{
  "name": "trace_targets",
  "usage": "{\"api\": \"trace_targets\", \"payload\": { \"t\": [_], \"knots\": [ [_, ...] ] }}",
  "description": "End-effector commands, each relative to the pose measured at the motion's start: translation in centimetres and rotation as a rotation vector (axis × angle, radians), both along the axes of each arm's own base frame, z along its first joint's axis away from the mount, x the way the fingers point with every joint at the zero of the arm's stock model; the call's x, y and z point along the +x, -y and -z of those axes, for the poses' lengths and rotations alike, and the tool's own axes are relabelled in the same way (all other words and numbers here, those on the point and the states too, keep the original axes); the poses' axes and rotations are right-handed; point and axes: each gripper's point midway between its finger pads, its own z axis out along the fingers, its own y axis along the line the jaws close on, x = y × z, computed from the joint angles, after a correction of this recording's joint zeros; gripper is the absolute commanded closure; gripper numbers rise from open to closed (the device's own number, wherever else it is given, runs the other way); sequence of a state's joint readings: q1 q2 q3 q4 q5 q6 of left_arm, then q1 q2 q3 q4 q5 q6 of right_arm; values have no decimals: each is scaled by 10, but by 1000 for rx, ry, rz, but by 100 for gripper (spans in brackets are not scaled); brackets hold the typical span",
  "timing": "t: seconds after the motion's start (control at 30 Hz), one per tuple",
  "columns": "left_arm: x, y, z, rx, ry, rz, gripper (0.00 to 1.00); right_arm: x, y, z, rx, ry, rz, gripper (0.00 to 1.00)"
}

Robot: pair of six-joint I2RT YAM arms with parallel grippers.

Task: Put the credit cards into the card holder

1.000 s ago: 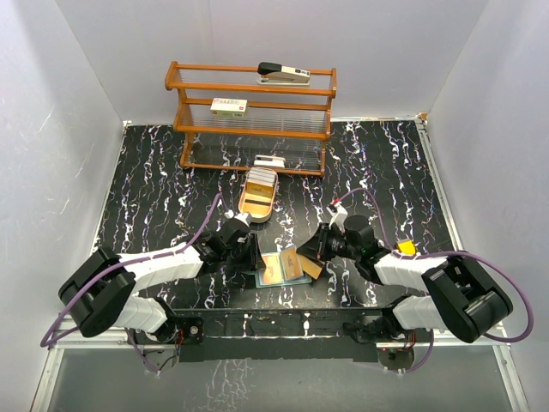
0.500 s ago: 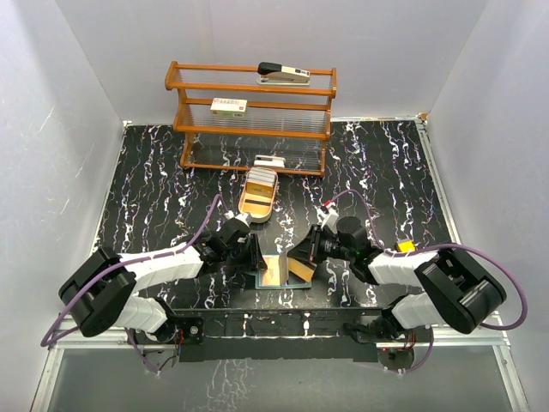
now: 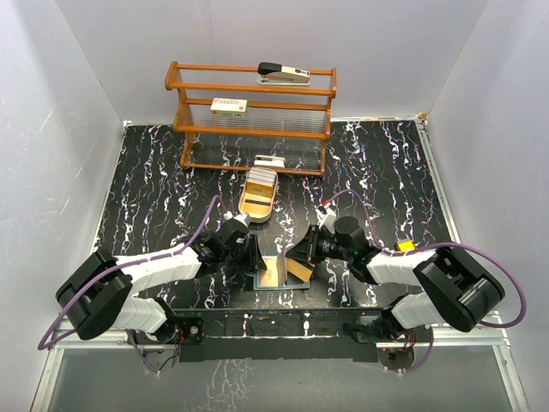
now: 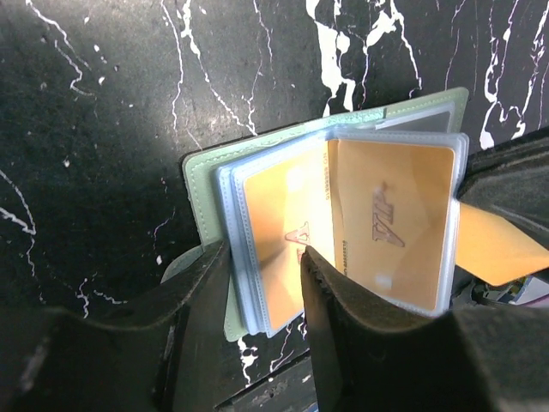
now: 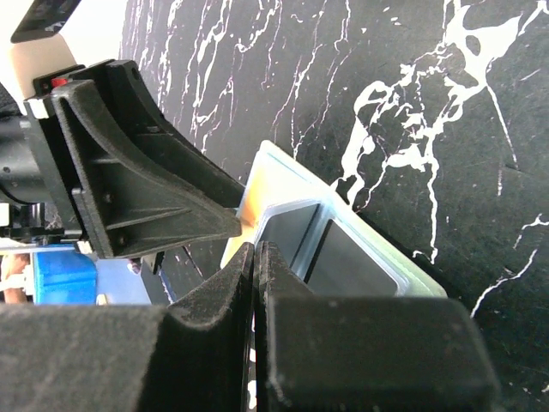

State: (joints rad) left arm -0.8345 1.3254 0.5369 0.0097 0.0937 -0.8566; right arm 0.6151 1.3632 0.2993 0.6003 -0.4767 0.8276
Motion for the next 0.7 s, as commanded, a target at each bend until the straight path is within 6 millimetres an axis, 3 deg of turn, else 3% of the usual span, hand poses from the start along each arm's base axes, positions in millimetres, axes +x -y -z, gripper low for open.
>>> {"api": "trace_targets", "payload": {
  "t": [0.0, 0.23, 0.37, 0.53, 0.67],
  "knots": [
    [-2, 3, -21, -32, 16, 5, 61, 13, -5, -15, 5, 80, 11, 100],
    [2, 14, -51, -113, 46, 12, 56, 13, -6, -23, 25, 93, 8, 100],
    [1, 5, -38, -58, 37, 0, 56, 11, -8, -26, 43, 87, -1, 100],
    [-2, -6, -20, -6, 26, -11, 63, 12, -5, -28, 35, 87, 16, 100],
    [-3, -6, -17, -5, 20, -4, 68, 12, 2, -21, -17, 89, 38, 100]
  ]
}}
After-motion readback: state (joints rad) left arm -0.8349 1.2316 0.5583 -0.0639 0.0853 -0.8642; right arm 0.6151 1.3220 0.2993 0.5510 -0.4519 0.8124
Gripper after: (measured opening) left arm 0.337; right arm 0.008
